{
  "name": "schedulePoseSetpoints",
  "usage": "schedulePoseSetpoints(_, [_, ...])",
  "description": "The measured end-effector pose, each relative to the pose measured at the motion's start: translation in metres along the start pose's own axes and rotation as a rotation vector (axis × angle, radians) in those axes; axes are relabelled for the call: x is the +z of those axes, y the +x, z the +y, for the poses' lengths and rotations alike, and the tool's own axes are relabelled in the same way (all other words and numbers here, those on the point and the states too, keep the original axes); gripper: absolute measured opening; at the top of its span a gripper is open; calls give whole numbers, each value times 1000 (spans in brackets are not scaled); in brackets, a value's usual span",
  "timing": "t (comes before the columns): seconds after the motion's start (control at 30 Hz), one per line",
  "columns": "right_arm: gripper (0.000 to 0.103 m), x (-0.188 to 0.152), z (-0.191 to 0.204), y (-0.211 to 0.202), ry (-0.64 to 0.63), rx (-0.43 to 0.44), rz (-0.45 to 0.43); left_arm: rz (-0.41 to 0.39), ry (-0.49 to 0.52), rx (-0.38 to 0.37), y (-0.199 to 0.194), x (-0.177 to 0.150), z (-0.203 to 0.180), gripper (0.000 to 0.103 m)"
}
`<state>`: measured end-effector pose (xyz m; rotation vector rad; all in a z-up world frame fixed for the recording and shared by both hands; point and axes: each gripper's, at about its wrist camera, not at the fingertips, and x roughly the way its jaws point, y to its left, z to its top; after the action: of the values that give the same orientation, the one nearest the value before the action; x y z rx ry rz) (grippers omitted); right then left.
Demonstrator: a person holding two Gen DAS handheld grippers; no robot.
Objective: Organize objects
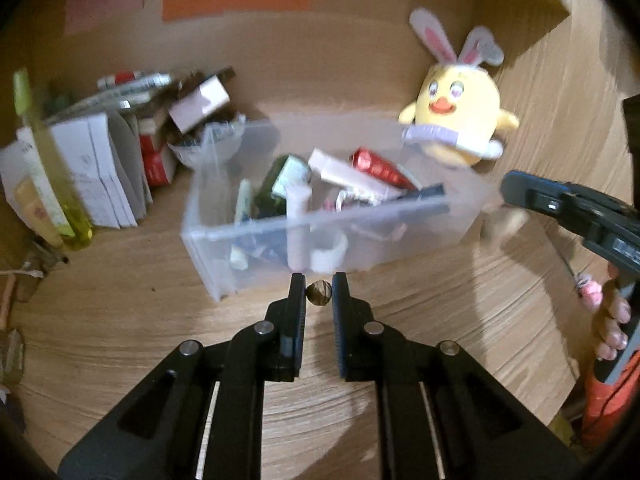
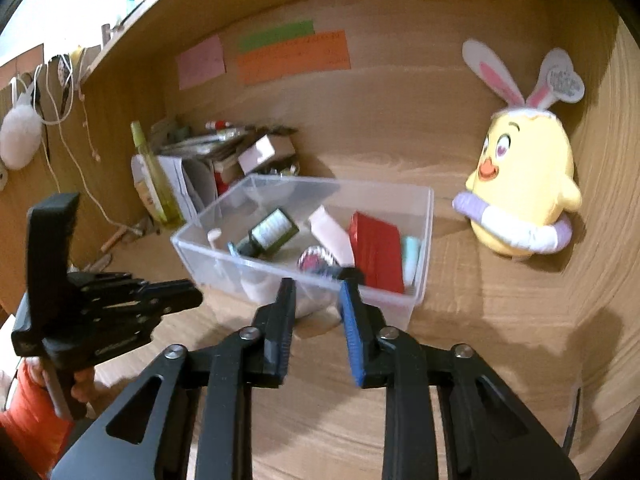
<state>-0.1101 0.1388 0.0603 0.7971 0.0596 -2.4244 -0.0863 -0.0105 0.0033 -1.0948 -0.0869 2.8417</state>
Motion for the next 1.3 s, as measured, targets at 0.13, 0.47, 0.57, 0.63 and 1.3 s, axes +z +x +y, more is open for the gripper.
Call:
schedulePoseSetpoints(0.13, [11, 15, 3, 0, -13, -3, -26, -56, -3, 4, -18, 11, 3, 12])
schedulePoseSetpoints(0.47, [42, -10, 17, 31, -71, 71, 126, -125, -63, 38, -36, 24, 27, 12])
schedulePoseSetpoints(0.57, [47, -25, 24, 38, -131, 49, 164, -134, -83, 54, -36, 28, 34, 12])
schedulePoseSetpoints(0.63, [47, -33, 26, 44, -164, 45, 198, -141, -98, 65, -36, 32, 39, 12])
schedulePoseSetpoints(1.3, [25, -51, 24, 69, -198, 53, 304, -74, -168, 54, 9, 54, 66, 12])
